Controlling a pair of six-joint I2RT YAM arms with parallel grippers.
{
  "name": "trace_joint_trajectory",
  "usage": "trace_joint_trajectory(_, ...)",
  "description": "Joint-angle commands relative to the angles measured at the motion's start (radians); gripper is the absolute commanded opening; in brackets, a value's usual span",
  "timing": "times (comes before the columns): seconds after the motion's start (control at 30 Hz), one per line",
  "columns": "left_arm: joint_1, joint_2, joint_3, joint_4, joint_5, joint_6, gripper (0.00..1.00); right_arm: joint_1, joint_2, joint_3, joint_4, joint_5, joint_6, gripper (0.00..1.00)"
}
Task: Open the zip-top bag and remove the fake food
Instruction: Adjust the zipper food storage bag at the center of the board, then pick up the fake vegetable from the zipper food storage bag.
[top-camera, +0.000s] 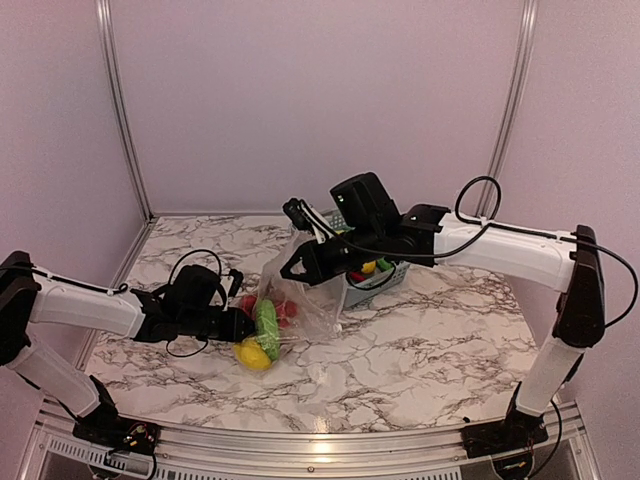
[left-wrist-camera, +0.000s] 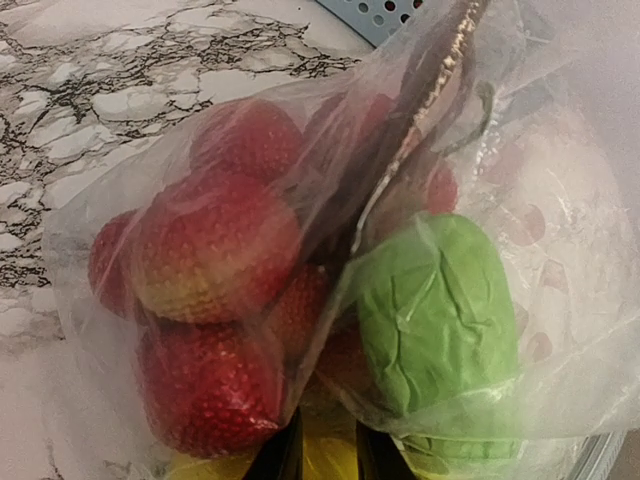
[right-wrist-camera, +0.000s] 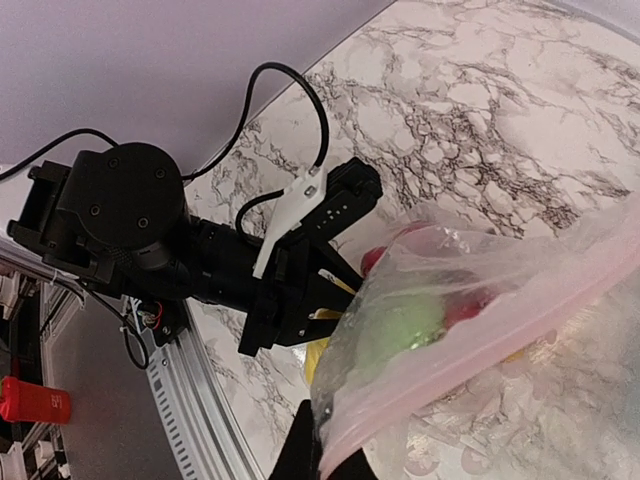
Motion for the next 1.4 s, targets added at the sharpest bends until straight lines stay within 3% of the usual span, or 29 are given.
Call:
trace_joint_trajectory(0.0,0.012,0.001,-0.045,-0.018,-0.019,-0.017,0.21,0.007,-0.053,-0.014,-0.025,0.076,-0.021,0.04)
trace_joint_trajectory(0.13,0.016,-0.002,-0.058,-0.016,-0.021,-0.024,0.21,0.006,-0.077,-0.037,-0.051,0.109,-0.036,0.11)
trace_joint_trajectory(0.37,0.017,0.001,-0.070,0.002,-0.019,-0.036,0.21,0.000,-0.138,-0.058,-0.076,0.173,-0.046,0.39)
trace_joint_trajectory(0.47,0.017,0.011,-0.061,-0.005,-0.016,-0.032,0.21,-0.003,-0.165,-0.059,-0.093,0.218,-0.051,0.44)
trace_joint_trajectory(0.6,0.016,0.007,-0.067,-0.008,-0.022,-0.034,0.21,-0.018,-0.202,-0.071,-0.115,0.265,-0.050,0.40)
trace_joint_trajectory(0.77,0.016,0.006,-0.072,0.008,-0.021,-0.041,0.21,-0.032,-0.214,-0.062,-0.157,0.305,-0.053,0.19)
trace_joint_trajectory(0.93,0.016,-0.003,-0.073,0.001,-0.022,-0.035,0.21,-0.035,-0.224,-0.059,-0.175,0.329,-0.051,0.09)
trace_joint_trajectory(1.37,0.016,-0.012,-0.074,0.003,-0.016,-0.033,0.21,-0.042,-0.212,-0.076,-0.192,0.323,-0.052,0.04)
